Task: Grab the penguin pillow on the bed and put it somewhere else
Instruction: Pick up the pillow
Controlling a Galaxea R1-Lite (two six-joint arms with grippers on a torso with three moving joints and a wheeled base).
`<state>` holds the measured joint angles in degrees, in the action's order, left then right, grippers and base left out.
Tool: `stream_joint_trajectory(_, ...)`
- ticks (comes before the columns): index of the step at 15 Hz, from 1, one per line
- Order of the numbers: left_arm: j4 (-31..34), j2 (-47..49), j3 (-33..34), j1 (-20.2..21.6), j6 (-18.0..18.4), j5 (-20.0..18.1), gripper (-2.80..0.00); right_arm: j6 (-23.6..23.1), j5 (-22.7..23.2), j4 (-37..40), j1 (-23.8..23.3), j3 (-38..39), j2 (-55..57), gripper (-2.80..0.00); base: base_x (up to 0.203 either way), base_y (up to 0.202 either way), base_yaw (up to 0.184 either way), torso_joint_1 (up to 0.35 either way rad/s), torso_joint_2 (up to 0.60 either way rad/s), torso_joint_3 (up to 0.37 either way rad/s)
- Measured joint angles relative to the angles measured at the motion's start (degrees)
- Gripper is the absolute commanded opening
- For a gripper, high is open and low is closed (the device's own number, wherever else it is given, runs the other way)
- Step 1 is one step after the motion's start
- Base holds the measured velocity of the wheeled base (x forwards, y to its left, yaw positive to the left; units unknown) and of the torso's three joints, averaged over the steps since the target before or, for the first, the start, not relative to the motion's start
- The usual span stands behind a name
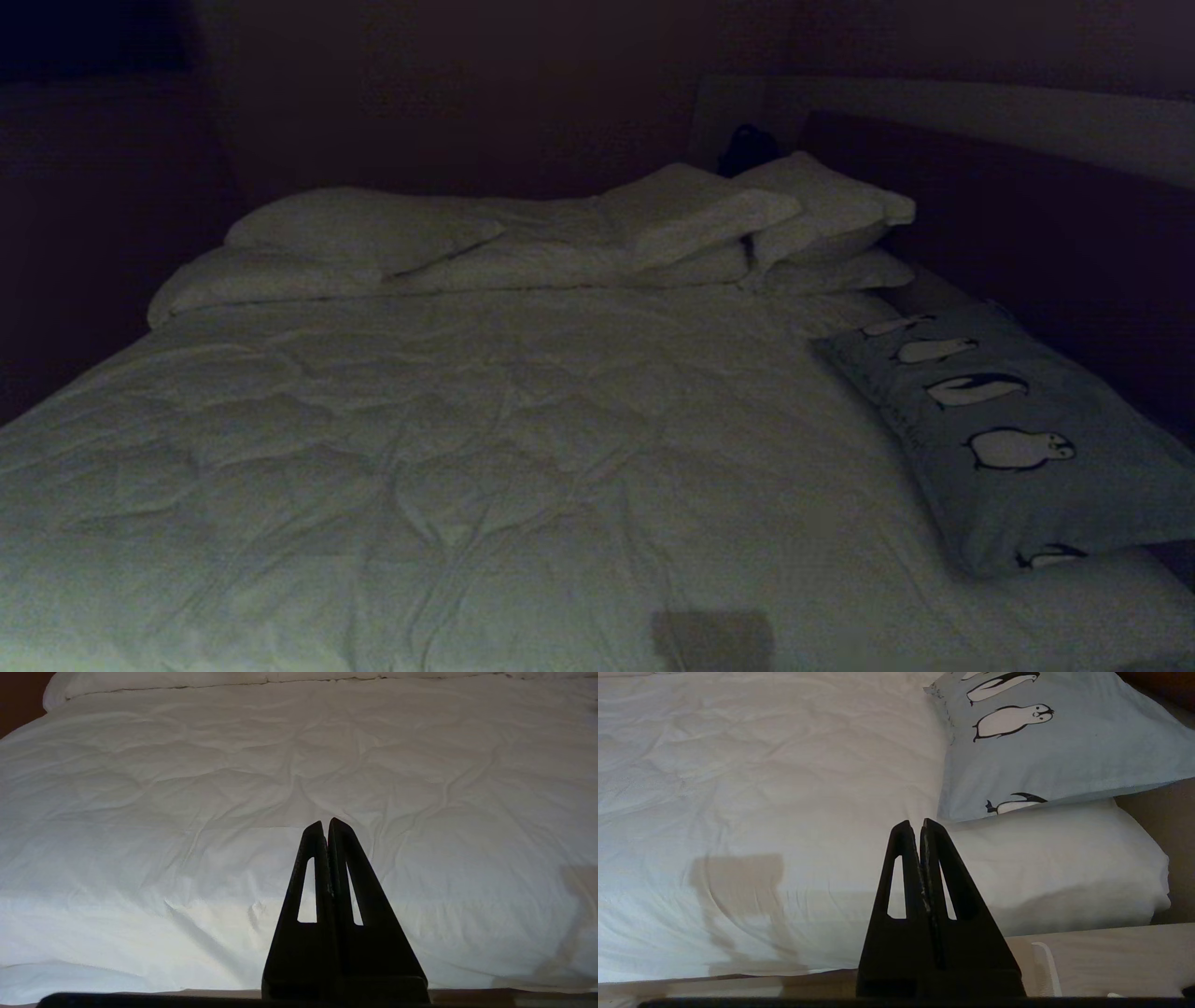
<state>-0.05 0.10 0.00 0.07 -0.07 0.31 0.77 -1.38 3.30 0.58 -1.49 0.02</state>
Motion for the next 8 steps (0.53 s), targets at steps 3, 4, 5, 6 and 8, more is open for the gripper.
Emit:
stream_joint_trajectory(3, 0.0, 0.0, 0.0, 0.0, 0.0, 0.0, -2.8, 0.0, 0.0, 0.0, 0.0, 0.0, 0.0, -2.8, 0.0, 0.0, 0.0, 0.0, 0.0, 0.0)
stream_joint_trajectory(4, 0.0, 0.0, 0.0, 0.0, 0.0, 0.0, -2.8, 0.0, 0.0, 0.0, 0.0, 0.0, 0.0, -2.8, 0.0, 0.0, 0.0, 0.0, 0.0, 0.0)
stream_joint_trajectory(5, 0.0, 0.0, 0.0, 0.0, 0.0, 0.0, -2.8, 0.0, 0.0, 0.0, 0.0, 0.0, 0.0, -2.8, 0.0, 0.0, 0.0, 0.0, 0.0, 0.0)
stream_joint_trajectory(6, 0.0, 0.0, 0.0, 0.0, 0.0, 0.0, -2.8, 0.0, 0.0, 0.0, 0.0, 0.0, 0.0, -2.8, 0.0, 0.0, 0.0, 0.0, 0.0, 0.0)
stream_joint_trajectory(8, 0.0, 0.0, 0.0, 0.0, 0.0, 0.0, -2.8, 0.0, 0.0, 0.0, 0.0, 0.0, 0.0, -2.8, 0.0, 0.0, 0.0, 0.0, 0.0, 0.0)
